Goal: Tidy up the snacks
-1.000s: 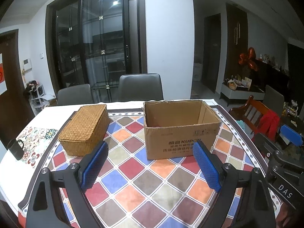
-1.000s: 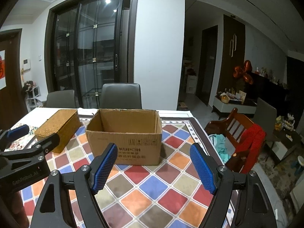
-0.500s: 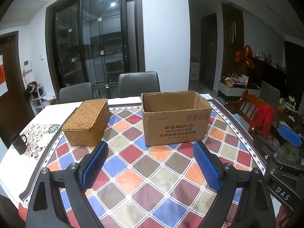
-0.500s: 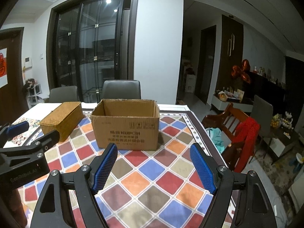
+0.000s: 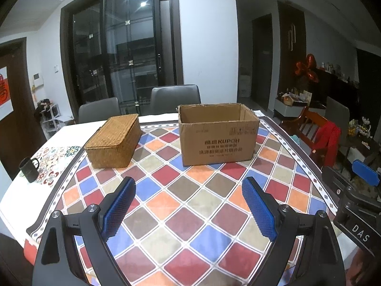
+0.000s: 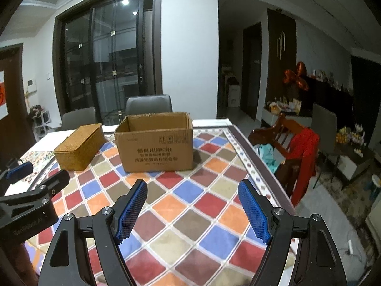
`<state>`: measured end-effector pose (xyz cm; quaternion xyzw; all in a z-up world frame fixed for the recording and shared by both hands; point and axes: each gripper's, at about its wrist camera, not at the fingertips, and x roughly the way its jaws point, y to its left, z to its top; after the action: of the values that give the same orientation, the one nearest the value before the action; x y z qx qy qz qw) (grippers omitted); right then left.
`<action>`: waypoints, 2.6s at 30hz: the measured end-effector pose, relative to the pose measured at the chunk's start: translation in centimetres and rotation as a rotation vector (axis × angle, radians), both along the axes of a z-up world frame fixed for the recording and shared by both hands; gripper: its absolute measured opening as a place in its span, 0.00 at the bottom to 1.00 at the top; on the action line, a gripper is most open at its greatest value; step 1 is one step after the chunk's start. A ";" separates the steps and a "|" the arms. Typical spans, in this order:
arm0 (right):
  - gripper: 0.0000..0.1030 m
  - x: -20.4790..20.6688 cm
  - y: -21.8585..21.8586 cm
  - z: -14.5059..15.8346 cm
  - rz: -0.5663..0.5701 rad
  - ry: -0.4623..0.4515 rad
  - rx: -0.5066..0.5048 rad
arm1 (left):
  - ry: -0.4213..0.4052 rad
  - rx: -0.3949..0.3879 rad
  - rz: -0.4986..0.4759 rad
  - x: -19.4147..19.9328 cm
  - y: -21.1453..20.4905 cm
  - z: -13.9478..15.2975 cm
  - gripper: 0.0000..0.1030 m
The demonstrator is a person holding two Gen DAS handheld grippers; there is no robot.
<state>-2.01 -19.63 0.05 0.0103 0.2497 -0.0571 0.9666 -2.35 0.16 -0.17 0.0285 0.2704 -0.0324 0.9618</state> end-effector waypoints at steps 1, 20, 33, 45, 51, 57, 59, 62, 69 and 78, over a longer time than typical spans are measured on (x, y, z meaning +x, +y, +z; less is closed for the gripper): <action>0.77 -0.4 0.0 -0.1 -0.004 0.000 -0.002 | 0.002 -0.002 0.003 -0.3 0.0 -0.1 0.89; 0.77 -4.6 1.0 -0.7 -0.008 -0.027 -0.023 | 0.017 -0.014 0.039 -3.9 1.5 -1.3 0.89; 0.77 -4.6 1.0 -1.0 -0.005 -0.020 -0.017 | 0.029 -0.014 0.034 -3.9 1.5 -1.8 0.89; 0.77 -4.5 0.9 -1.0 -0.004 -0.019 -0.016 | 0.028 -0.012 0.032 -4.1 1.4 -2.2 0.89; 0.77 -4.6 0.9 -1.0 -0.006 -0.019 -0.014 | 0.027 -0.014 0.032 -4.2 1.4 -2.2 0.89; 0.77 -4.5 1.0 -1.0 -0.005 -0.019 -0.016 | 0.027 -0.013 0.032 -4.1 1.4 -2.1 0.89; 0.77 -4.5 1.0 -1.0 -0.005 -0.018 -0.015 | 0.027 -0.014 0.031 -4.1 1.4 -2.0 0.89; 0.77 -4.5 1.0 -1.0 -0.004 -0.017 -0.014 | 0.027 -0.014 0.032 -4.1 1.4 -2.1 0.89; 0.77 -4.5 1.1 -1.0 -0.004 -0.018 -0.015 | 0.026 -0.013 0.032 -4.1 1.4 -2.1 0.89; 0.77 -4.5 1.1 -1.1 -0.003 -0.018 -0.014 | 0.026 -0.012 0.035 -4.1 1.4 -2.1 0.89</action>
<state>-6.46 -18.54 -1.01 0.0043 0.2408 -0.0605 0.9687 -6.49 1.56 -2.27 0.0178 0.2834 -0.0177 0.9587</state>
